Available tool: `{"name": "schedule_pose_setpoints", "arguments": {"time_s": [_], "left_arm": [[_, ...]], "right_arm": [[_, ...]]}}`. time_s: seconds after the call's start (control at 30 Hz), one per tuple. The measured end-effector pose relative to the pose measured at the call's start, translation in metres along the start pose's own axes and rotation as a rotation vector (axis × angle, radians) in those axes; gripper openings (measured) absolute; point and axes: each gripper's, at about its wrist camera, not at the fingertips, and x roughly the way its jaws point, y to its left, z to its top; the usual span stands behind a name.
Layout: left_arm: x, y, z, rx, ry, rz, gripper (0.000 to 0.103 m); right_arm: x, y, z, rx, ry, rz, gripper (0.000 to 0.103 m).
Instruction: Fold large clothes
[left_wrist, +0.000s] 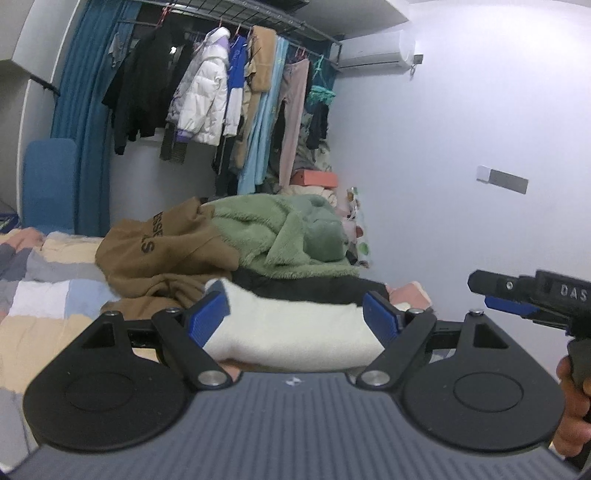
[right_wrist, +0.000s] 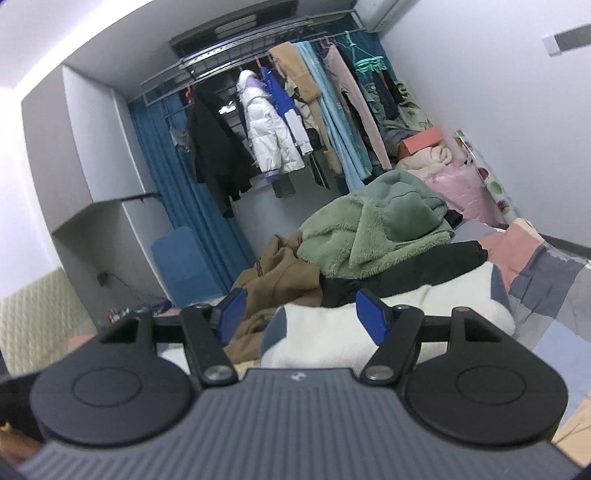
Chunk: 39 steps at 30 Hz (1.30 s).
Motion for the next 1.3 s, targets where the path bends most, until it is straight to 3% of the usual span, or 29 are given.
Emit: {"name": "schedule_pose_setpoints", "arguments": {"time_s": [0.27,0.6,0.93,1.07,1.3], "left_arm": [[-0.011,0.009,-0.023,0.037,0.014,0.032,0.085],[0.007,0.032,-0.044,0.022,0.075,0.064,0.085],[0.024,0.042,-0.05,0.021,0.113,0.067,0.087],[0.026,0.044,-0.05,0.019,0.117,0.063,0.095],[0.026,0.042,-0.051,0.03,0.121,0.073,0.1]], "right_arm": [[0.001,0.021,-0.036,-0.085,0.056,-0.045,0.069],[0.009,0.029,-0.067,-0.141,0.116,-0.122,0.069],[0.019,0.022,-0.078,-0.114,0.14,-0.16,0.069],[0.02,0.026,-0.079,-0.143,0.139,-0.171,0.069],[0.018,0.025,-0.076,-0.142,0.13,-0.19,0.069]]}}
